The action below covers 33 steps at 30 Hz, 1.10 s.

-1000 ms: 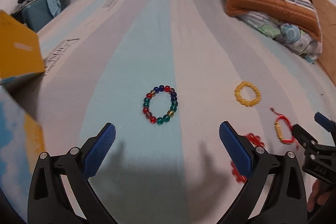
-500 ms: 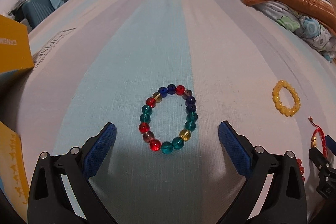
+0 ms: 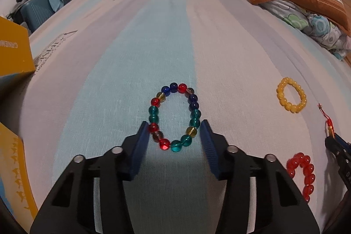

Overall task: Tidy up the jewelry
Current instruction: 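Grasp the multicolour glass bracelet with the left tool while the right tool grasps the red cord bracelet, then carry the multicolour bracelet and red cord bracelet over the white box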

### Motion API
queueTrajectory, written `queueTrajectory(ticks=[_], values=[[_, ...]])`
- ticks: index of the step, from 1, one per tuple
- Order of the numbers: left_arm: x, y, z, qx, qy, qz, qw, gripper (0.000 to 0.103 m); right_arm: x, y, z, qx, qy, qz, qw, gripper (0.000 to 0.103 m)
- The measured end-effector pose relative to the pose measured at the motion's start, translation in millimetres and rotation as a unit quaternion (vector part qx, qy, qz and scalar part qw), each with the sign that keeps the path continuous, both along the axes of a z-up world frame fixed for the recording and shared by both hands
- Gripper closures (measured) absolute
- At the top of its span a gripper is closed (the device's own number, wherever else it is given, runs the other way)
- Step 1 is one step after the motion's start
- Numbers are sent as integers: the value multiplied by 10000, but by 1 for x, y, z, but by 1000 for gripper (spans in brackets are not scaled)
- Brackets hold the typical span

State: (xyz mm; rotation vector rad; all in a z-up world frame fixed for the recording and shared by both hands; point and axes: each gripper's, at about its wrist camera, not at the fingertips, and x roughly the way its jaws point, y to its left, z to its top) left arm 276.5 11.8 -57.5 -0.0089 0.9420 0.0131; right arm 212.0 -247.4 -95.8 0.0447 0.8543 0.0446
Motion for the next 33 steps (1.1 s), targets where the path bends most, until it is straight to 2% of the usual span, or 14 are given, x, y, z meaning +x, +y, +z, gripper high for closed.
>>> queueTrajectory(ticks=[2,6,7,17,25,33], values=[[-2,0,1,-41,-12,-3,10000,76,-1,0,1,0,-13,-7,10000,84],[-4,0,4,-67,-55,-18,10000,86,-3,1,2,12,-16,-11,10000,85],[-5,1,5,-95,-55,-6,9999,94,-3,1,2,22,-20,-12,10000,85],[-15,3,18,-239,-56,29,9997,94,-7,0,9,66,-71,3,10000,86],[-30,3,45,-477,-151,59,9987,94,-14,2,22,88,-164,38,9998,86],[-48,-5,63,-517,-90,0,9986,94,-22,-1,34,160,-202,-4,9997,86]])
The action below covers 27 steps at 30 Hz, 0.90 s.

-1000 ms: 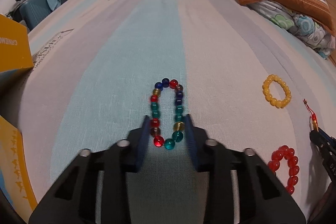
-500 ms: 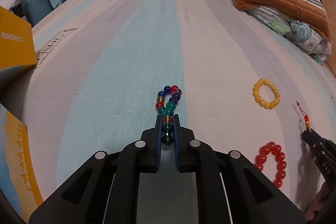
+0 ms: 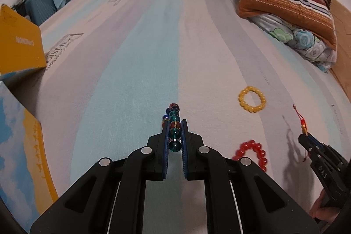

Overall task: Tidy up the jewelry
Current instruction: 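Carry the multicolour bracelet and red cord bracelet over the white box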

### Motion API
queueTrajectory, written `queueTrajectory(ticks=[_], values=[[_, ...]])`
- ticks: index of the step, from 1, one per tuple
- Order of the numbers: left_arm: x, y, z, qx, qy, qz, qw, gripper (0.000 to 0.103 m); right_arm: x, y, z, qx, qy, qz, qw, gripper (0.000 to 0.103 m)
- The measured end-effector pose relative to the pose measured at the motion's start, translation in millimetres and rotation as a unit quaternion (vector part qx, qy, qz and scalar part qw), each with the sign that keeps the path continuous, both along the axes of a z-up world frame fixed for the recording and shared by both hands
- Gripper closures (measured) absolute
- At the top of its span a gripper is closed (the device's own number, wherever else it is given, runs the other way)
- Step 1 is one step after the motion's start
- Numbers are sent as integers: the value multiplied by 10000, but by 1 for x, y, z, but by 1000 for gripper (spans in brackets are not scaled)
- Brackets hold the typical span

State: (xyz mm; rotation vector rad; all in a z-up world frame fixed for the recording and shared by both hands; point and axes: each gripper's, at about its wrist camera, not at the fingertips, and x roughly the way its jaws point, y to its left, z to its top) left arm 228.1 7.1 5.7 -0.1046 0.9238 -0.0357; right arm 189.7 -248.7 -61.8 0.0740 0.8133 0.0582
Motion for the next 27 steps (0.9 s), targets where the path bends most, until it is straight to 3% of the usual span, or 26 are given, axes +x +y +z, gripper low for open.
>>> queueTrajectory(ticks=[18,27], values=[[-49,16,43,155,9,15,9999,94,-25,16,50,0,-78,53,10000,86],[-76,43,73,496,-13,212,9985,94,-42,36,66,21,-70,159,9998,86]])
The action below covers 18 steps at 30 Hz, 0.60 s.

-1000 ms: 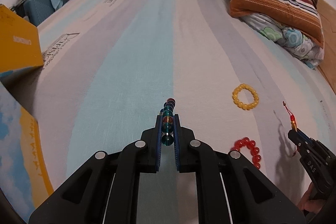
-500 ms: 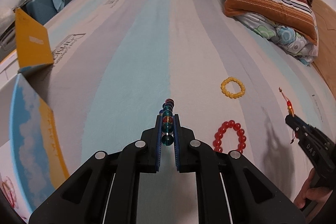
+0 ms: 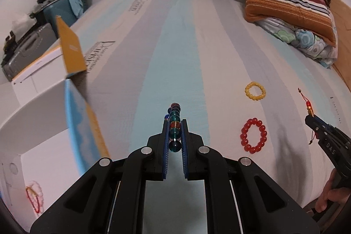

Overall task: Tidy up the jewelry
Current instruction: 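Carry the multicolour bracelet and red cord bracelet over the white box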

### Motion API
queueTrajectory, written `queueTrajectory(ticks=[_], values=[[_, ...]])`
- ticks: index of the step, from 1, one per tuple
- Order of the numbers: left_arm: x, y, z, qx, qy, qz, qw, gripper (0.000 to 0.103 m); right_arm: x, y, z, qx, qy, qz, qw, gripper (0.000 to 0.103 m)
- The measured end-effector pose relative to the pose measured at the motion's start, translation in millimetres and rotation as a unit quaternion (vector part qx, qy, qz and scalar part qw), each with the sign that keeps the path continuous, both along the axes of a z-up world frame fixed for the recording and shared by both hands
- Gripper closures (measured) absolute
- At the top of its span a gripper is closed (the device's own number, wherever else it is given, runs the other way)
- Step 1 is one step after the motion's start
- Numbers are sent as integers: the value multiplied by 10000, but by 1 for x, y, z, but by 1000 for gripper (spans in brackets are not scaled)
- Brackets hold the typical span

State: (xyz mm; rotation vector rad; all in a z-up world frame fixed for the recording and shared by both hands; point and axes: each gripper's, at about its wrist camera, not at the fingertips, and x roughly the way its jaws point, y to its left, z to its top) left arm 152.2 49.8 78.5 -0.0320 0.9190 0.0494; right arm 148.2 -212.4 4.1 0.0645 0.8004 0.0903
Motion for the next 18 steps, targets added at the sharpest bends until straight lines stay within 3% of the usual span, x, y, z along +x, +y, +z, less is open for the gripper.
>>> queueTrajectory(ticks=[18], values=[[-52,65,40,-25,-200,292,9994,94,-22,62,29,25,-128,293,9995,86]])
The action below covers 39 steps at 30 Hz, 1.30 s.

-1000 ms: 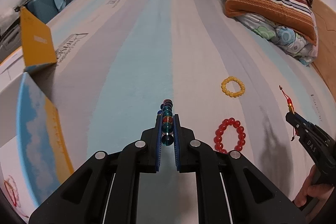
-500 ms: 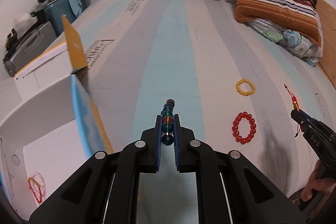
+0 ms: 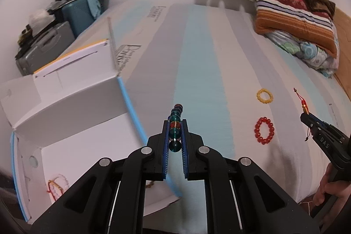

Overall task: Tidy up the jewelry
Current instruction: 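Carry the multicolour bracelet and red cord bracelet over the white box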

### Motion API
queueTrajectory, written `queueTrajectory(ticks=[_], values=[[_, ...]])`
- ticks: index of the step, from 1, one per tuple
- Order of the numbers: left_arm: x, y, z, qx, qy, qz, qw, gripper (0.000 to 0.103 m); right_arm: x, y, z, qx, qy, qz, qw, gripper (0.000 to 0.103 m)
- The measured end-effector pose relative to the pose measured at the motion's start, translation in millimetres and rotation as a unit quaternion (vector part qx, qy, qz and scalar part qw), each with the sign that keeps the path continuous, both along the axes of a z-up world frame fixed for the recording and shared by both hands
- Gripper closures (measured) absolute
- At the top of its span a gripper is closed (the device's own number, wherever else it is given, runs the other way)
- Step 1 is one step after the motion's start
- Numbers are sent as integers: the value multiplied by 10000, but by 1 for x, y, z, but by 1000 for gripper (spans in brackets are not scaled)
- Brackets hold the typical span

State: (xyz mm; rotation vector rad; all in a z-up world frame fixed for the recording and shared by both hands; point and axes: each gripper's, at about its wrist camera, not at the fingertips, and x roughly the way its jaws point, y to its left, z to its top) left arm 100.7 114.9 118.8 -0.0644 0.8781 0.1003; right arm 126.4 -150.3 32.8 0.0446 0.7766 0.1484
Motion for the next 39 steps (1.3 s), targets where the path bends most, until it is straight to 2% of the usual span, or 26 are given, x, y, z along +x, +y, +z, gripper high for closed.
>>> queueTrajectory(ticks=[9,22,32,39], values=[[-28,46,2,-42,-33,353,9994,94,-8,41,9,-12,-51,282,9996,86],[-76,128,-13,-188,8,1037,9944,94,-24,119,25,-143,-170,844,9962,86],[-115,193,-22,-168,22,1636,9864,94,-47,201,33,-115,-197,1525,9880,86],[-132,217,-28,-192,76,1879,9820,94,-64,257,32,-235,-195,1971,9799,86]])
